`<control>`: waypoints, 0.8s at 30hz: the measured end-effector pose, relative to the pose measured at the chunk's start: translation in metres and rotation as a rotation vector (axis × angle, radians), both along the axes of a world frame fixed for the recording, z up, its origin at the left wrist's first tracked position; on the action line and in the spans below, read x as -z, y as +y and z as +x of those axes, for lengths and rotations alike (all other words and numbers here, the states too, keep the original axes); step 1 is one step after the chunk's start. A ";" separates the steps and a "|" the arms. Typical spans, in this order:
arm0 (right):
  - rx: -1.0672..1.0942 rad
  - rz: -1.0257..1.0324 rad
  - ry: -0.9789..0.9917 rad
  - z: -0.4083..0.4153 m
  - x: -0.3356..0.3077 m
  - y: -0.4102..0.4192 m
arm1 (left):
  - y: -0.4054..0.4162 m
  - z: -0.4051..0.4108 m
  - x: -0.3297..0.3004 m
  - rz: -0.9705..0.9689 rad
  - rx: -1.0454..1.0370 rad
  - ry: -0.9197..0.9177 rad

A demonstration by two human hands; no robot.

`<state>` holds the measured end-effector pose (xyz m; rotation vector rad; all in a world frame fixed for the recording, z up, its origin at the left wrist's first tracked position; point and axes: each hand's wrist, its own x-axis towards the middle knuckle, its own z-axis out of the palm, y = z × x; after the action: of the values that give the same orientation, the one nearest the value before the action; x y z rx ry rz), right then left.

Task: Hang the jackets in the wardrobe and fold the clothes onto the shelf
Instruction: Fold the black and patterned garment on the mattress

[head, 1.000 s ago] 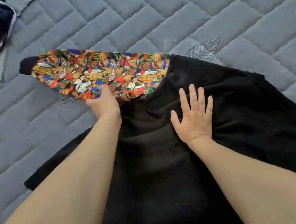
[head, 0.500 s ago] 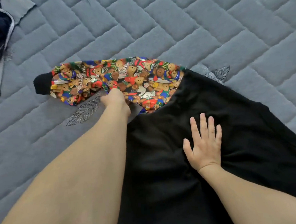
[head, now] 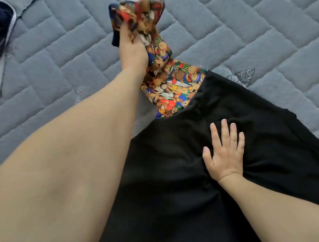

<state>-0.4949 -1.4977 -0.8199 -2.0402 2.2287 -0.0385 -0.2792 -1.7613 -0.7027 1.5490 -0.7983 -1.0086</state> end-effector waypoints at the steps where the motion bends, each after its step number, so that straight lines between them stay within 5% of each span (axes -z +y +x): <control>1: 0.001 -0.004 -0.002 0.000 0.000 0.000 | -0.002 0.010 0.005 -0.004 -0.118 0.011; 3: -0.003 -0.006 -0.004 0.001 0.000 0.001 | 0.013 0.035 0.021 0.199 -0.380 -0.004; 5: 0.001 -0.006 -0.006 0.002 0.000 0.000 | 0.049 0.054 0.045 0.511 -0.348 -0.151; 7: 0.004 -0.012 -0.010 0.001 -0.001 0.000 | 0.070 0.058 0.060 0.475 -0.246 -0.134; 13: -0.003 -0.053 -0.010 0.000 0.004 0.000 | 0.022 0.077 0.026 0.353 -0.084 0.538; 16: -0.002 -0.033 0.001 0.000 0.005 -0.002 | 0.010 0.033 0.017 0.457 0.106 0.435; 20: 0.000 -0.009 0.012 0.000 0.003 -0.001 | 0.041 -0.035 0.037 0.476 0.409 -0.175; 22: 0.003 -0.003 0.020 -0.001 0.003 -0.002 | 0.076 -0.044 0.051 0.325 0.733 -0.821; 24: -0.005 0.001 0.011 0.000 0.004 0.000 | 0.102 -0.028 0.061 0.064 0.723 -1.350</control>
<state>-0.4954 -1.4981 -0.8237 -2.0497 2.2295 -0.0261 -0.3069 -1.6593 -0.7638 1.9599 -2.3783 -0.2863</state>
